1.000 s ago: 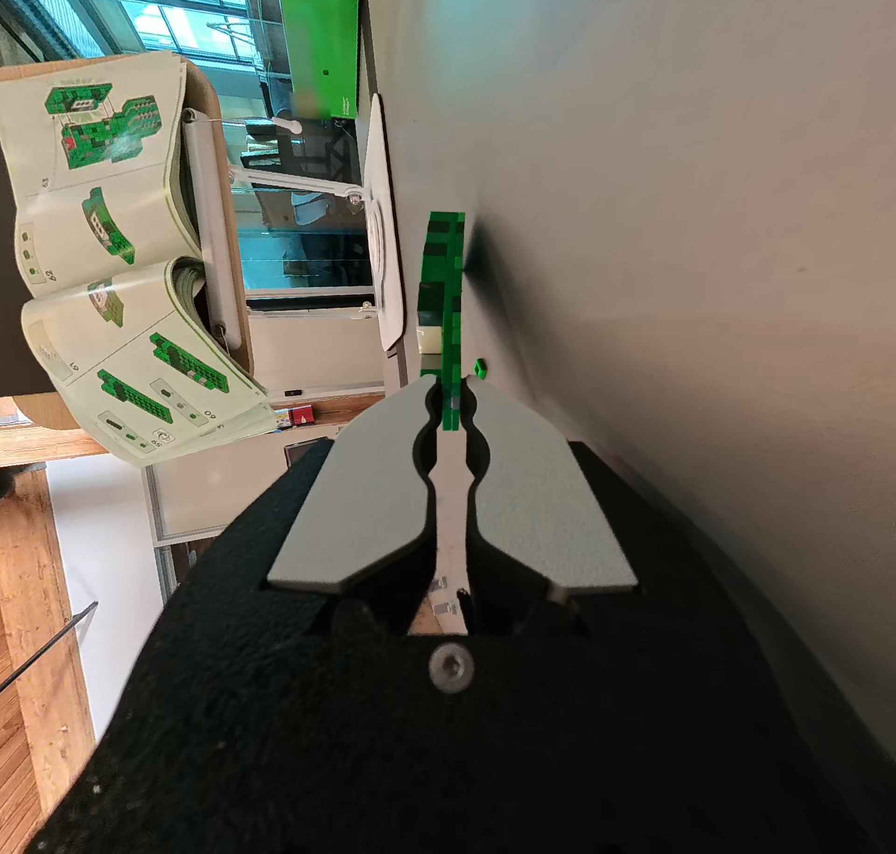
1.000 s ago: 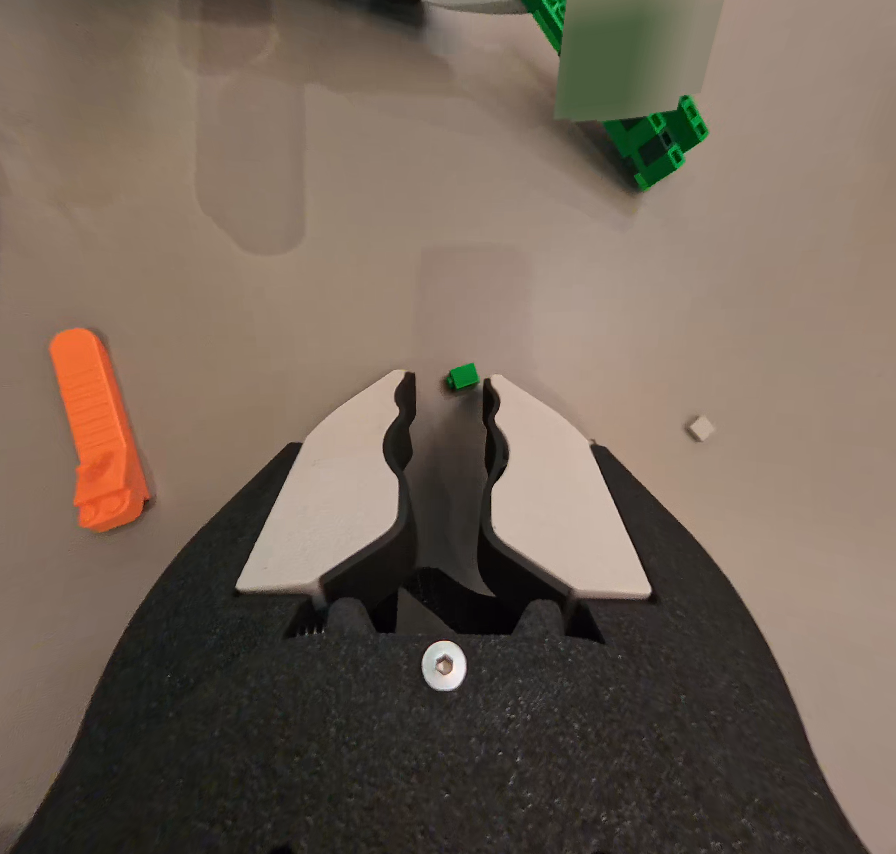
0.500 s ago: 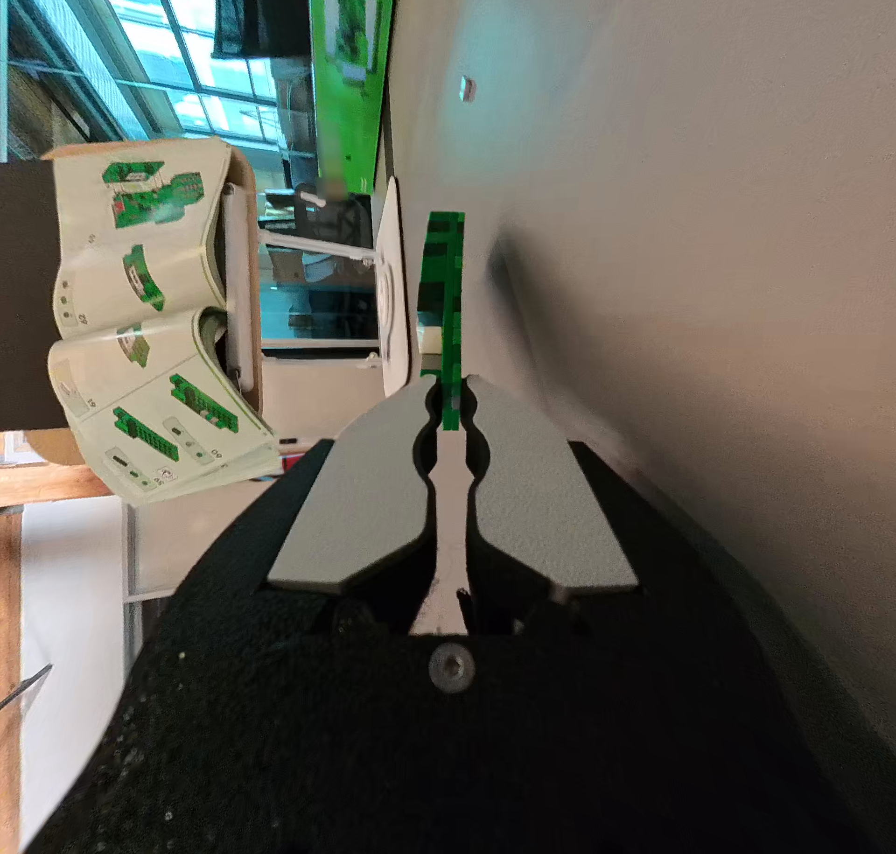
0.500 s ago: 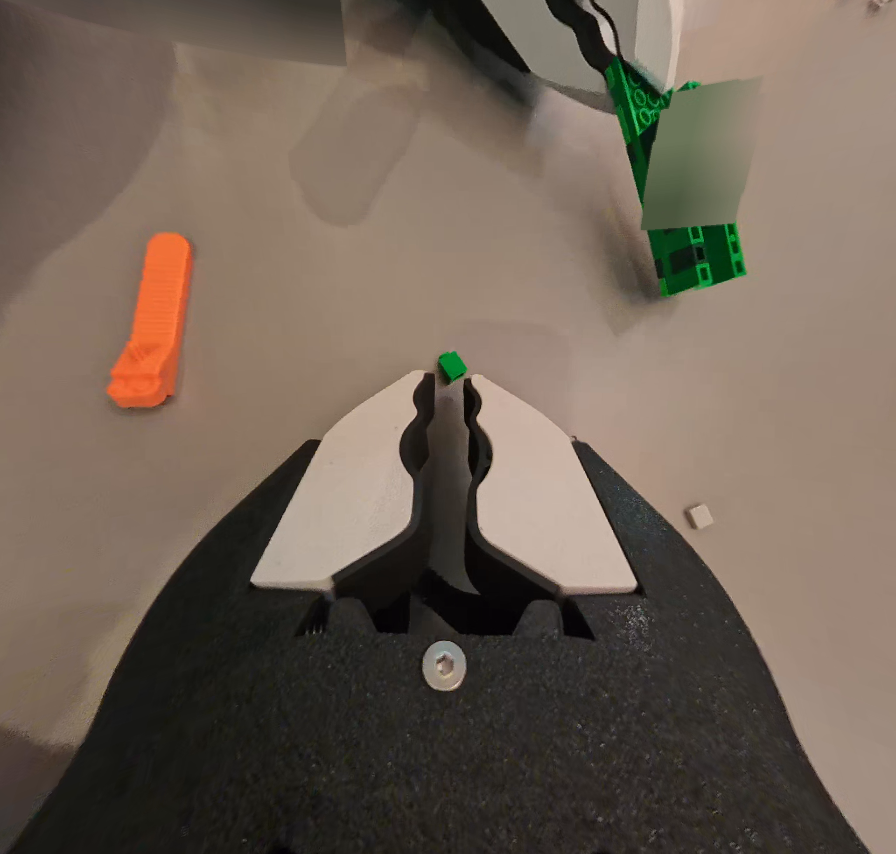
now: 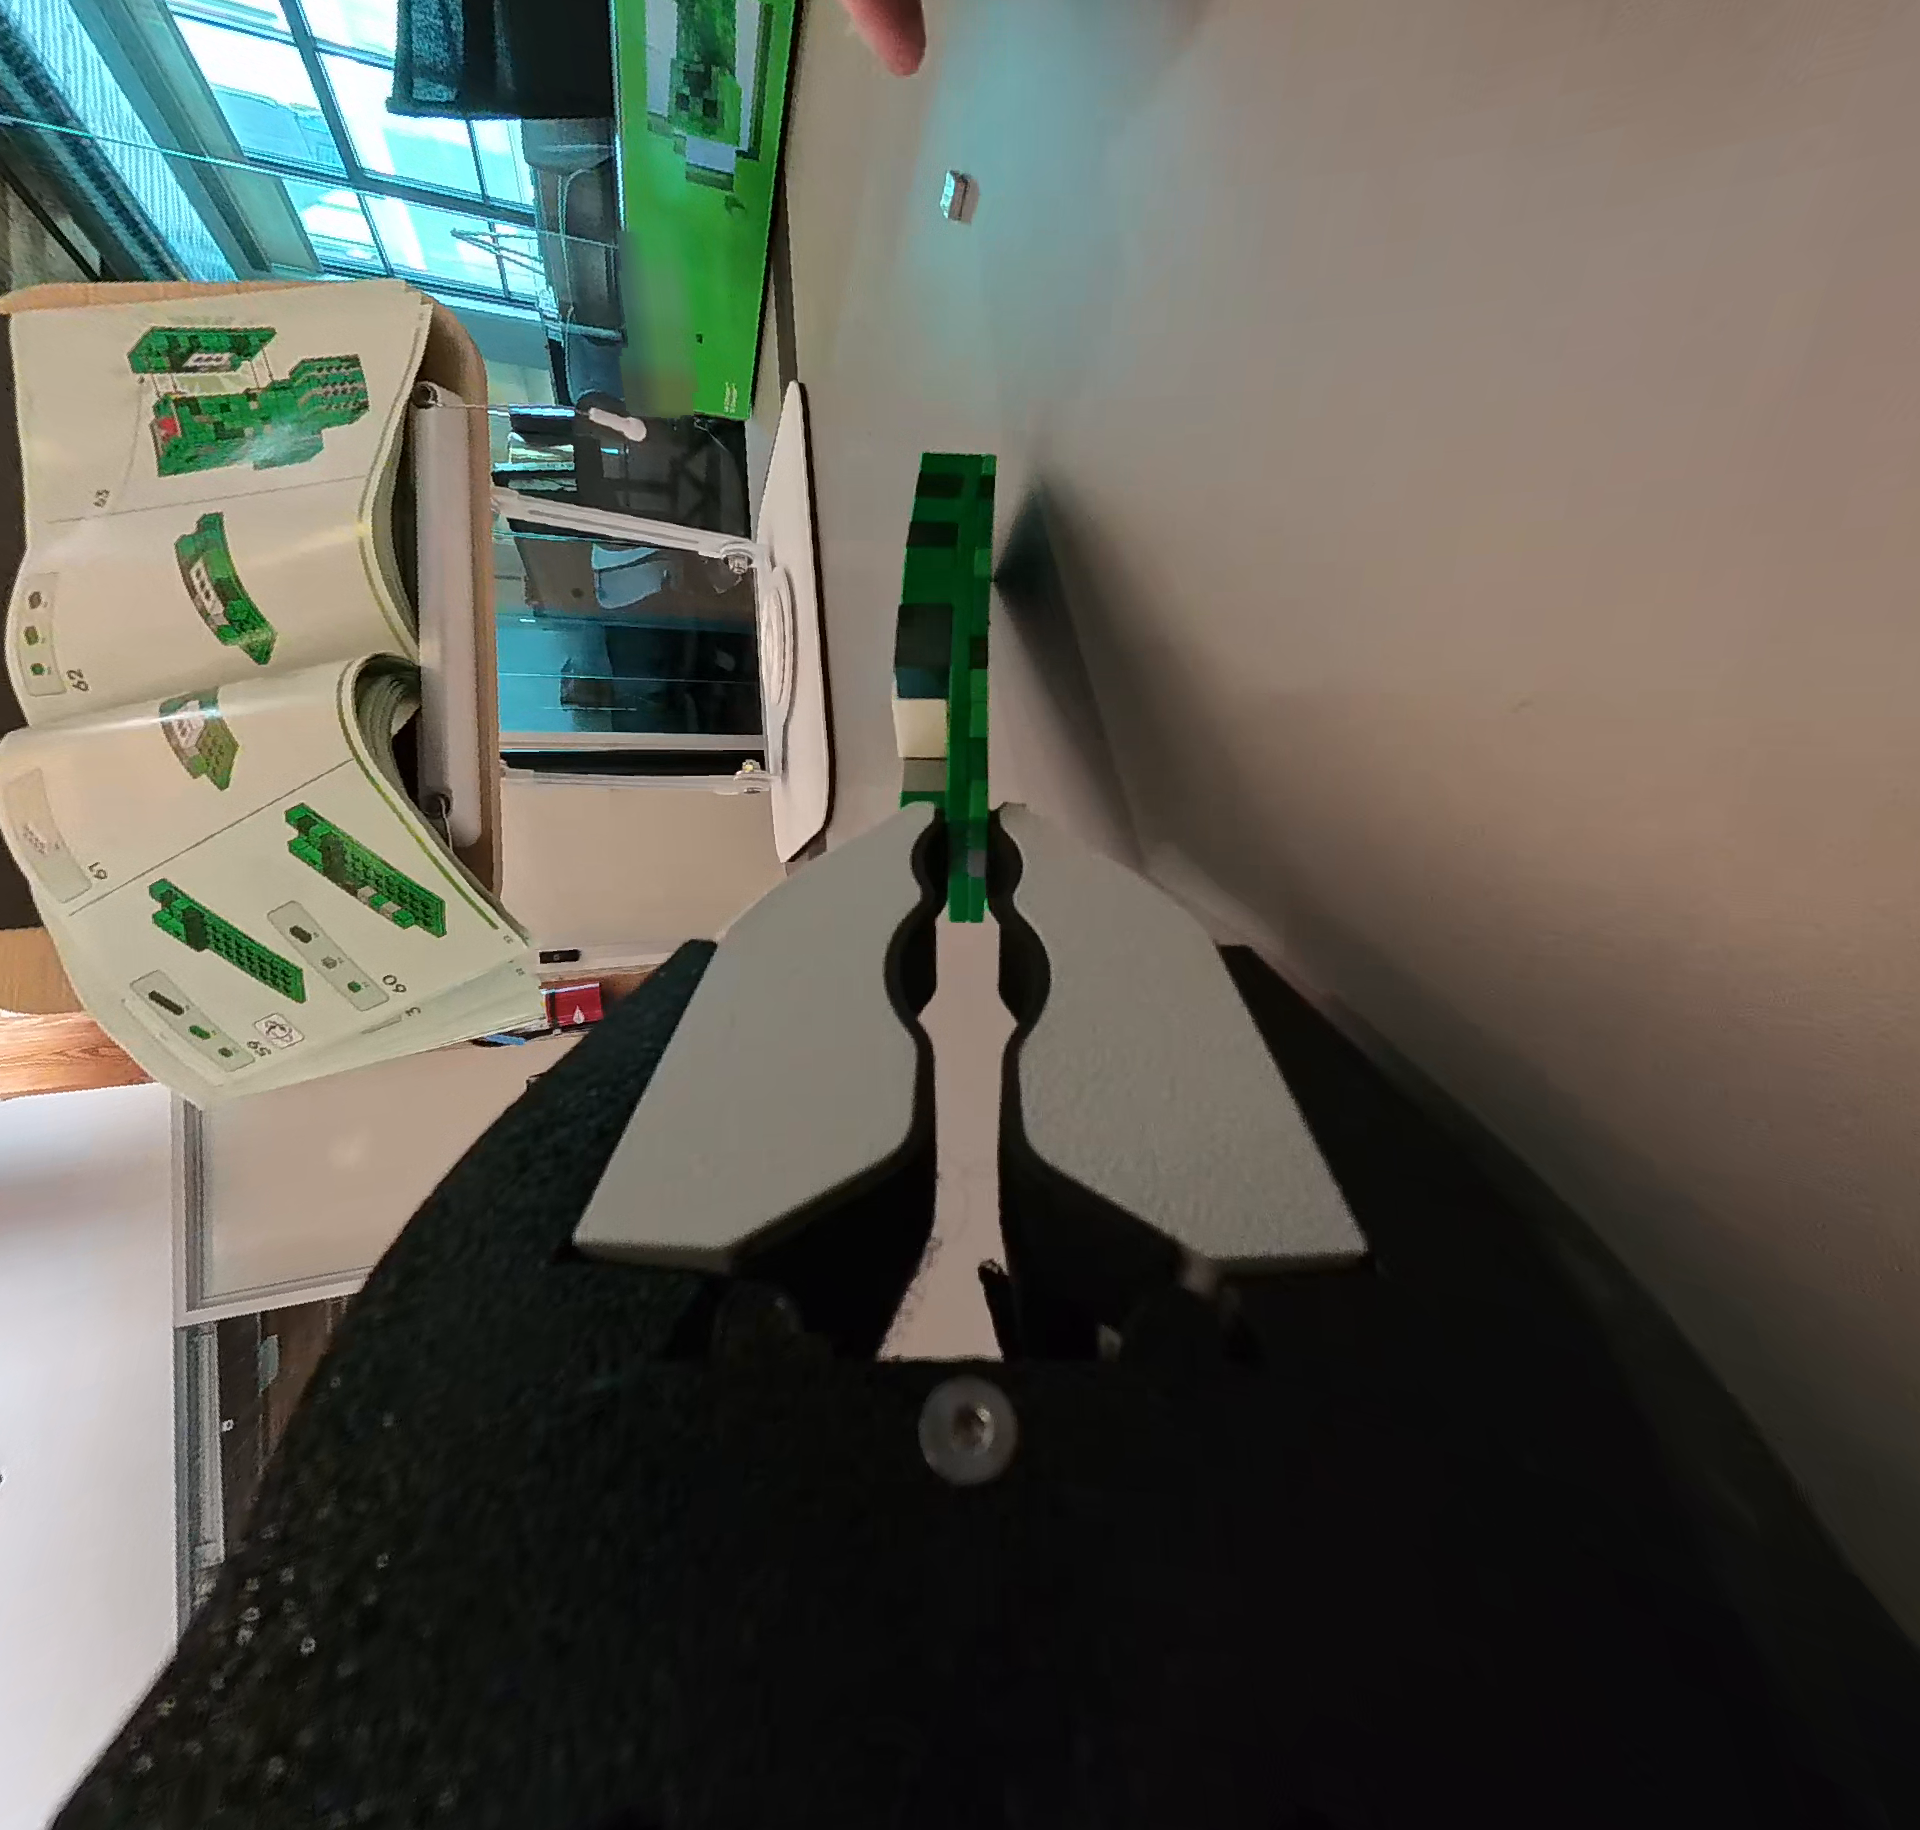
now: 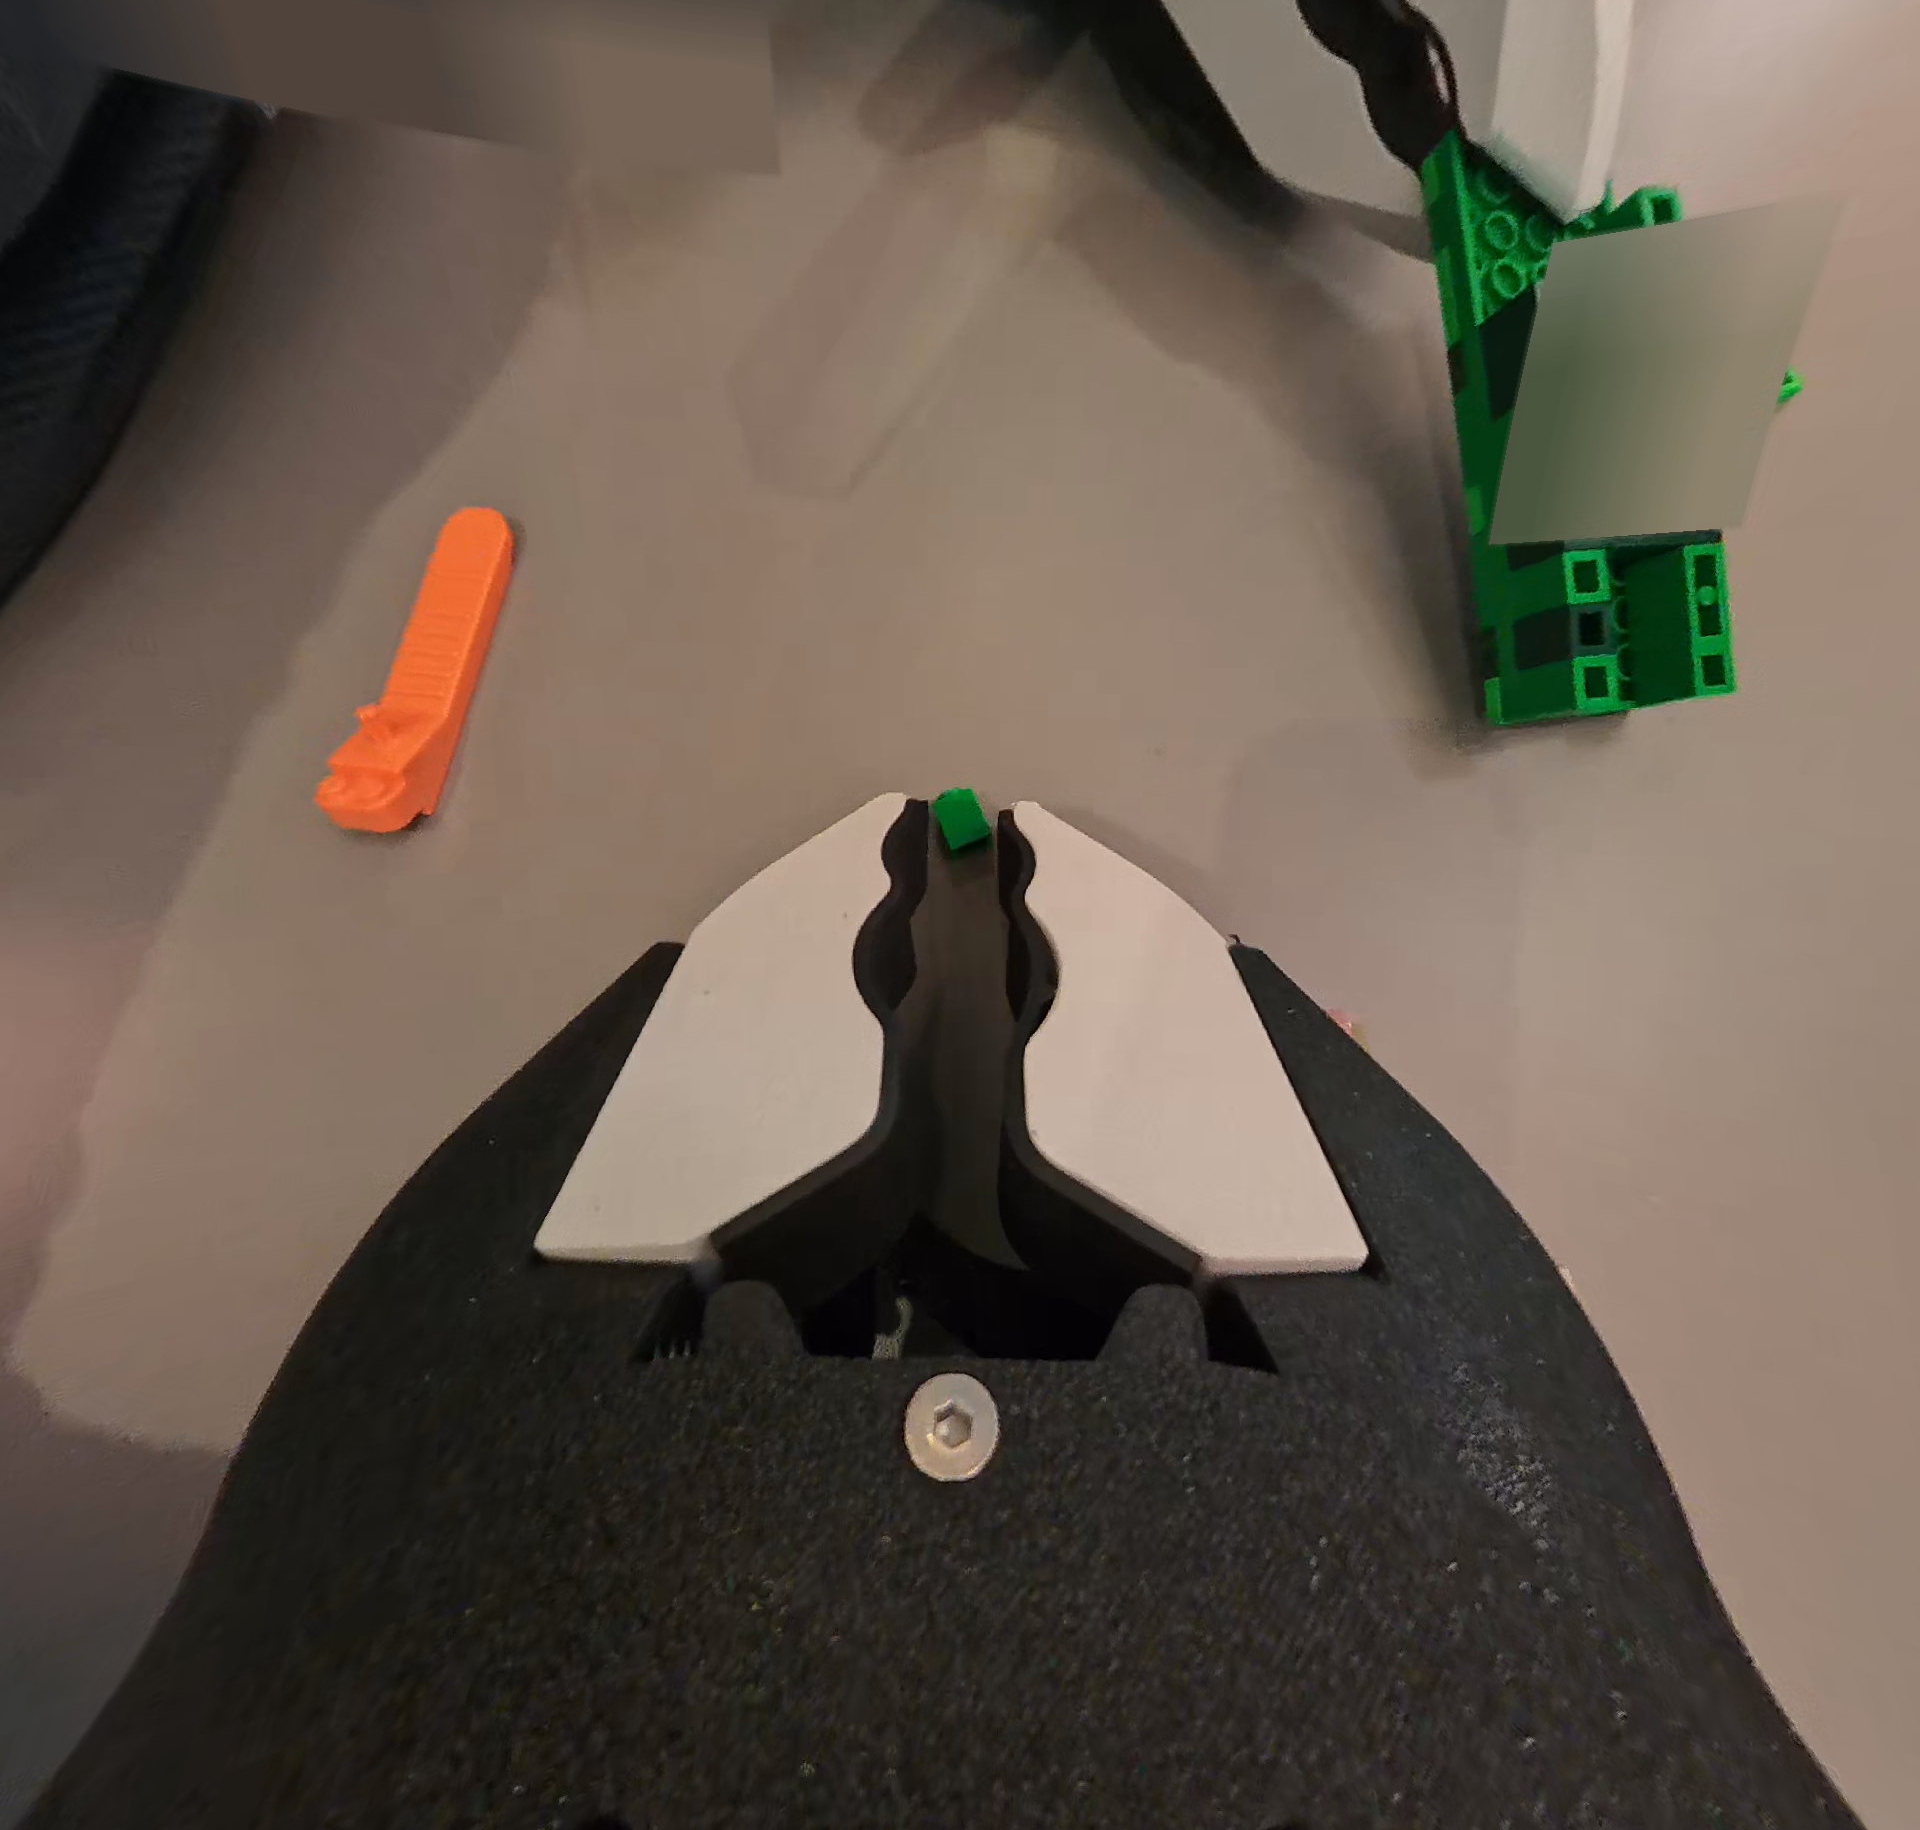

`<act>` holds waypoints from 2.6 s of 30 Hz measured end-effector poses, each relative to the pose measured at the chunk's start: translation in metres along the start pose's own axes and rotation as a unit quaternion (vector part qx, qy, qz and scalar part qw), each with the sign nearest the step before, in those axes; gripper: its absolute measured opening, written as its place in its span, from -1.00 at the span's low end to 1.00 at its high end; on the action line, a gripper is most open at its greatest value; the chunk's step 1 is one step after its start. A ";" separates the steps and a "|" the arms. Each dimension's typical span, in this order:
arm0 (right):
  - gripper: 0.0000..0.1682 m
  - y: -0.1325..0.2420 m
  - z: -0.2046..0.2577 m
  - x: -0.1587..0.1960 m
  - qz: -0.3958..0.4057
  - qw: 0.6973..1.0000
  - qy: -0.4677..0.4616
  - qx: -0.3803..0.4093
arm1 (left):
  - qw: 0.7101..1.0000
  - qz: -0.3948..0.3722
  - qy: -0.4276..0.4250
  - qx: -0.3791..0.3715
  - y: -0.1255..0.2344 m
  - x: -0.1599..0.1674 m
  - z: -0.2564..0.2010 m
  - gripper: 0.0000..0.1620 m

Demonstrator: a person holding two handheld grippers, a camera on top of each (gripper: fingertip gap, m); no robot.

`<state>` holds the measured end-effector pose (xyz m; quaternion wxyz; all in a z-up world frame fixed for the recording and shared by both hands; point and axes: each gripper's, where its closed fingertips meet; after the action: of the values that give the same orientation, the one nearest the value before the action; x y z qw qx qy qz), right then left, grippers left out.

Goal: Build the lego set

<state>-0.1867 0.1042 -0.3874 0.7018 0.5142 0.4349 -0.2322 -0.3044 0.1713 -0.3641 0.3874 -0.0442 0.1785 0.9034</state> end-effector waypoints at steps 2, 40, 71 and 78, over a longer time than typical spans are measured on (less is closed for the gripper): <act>-0.86 -0.001 0.001 0.001 0.010 1.000 0.006 -0.002 | 1.000 0.000 0.000 0.000 0.000 0.000 0.000 -0.93; -0.90 -0.027 -0.067 -0.058 0.489 0.865 0.115 -0.026 | 0.998 0.001 -0.061 0.013 -0.008 -0.024 -0.003 -0.93; -0.82 -0.029 -0.066 -0.056 0.418 0.897 0.146 0.011 | 0.999 -0.005 -0.050 0.014 -0.009 -0.026 -0.004 -0.93; -0.82 -0.029 -0.066 -0.055 0.396 0.906 0.148 0.027 | 0.999 -0.004 -0.051 0.014 -0.009 -0.026 -0.004 -0.93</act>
<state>-0.2618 0.1475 -0.3622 0.6492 0.6913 0.2884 0.1320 -0.2801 0.1584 -0.3647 0.4002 0.0067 0.1705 0.9004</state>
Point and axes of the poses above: each gripper's, where its closed fingertips meet, y back along the fingers, x out of its underside, z = x × y across the jaws, and after that the axes turned 11 degrees about -z, right-handed
